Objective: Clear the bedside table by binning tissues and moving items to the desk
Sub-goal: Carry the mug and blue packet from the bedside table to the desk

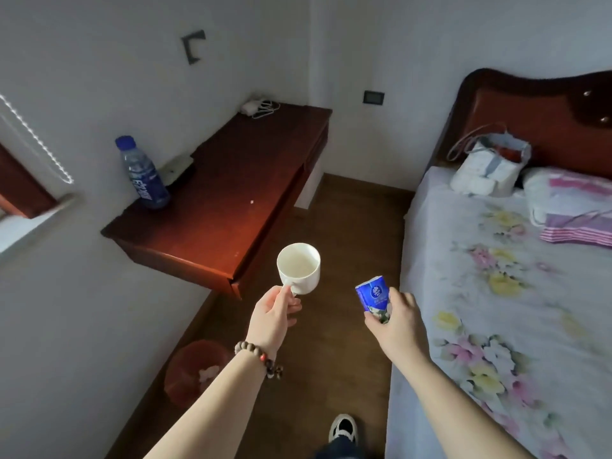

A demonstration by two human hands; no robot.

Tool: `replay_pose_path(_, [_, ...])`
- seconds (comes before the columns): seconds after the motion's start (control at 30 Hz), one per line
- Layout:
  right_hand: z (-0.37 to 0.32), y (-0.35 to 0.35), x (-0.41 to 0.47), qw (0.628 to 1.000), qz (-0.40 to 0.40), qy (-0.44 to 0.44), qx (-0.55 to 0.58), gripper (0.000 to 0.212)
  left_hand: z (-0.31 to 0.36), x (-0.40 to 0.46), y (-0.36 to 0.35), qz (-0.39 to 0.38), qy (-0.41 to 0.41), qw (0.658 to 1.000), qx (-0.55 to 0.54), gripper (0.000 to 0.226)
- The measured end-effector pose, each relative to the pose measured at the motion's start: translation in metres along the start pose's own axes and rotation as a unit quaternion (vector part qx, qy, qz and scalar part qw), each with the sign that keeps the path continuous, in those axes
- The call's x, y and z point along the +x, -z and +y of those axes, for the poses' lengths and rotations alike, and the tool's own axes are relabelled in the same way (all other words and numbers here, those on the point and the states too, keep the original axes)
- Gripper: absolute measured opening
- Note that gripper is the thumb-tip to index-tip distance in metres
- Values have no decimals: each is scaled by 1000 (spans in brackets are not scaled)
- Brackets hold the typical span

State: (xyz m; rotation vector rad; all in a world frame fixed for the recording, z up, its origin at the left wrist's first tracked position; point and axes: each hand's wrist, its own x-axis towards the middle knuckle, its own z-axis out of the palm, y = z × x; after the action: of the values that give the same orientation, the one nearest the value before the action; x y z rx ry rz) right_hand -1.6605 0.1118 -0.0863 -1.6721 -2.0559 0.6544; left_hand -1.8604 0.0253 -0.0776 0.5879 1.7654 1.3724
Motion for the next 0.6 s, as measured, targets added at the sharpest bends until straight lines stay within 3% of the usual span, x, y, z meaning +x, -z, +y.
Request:
replay_pose_path(0.23, [0, 20, 152, 999, -7, 36, 1, 37, 60, 117, -60, 52, -11, 998, -47, 34])
replay_pose_path(0.6, [-38, -48, 354, 990, -89, 113, -7, 60, 97, 310, -65, 147, -17, 985, -93, 33])
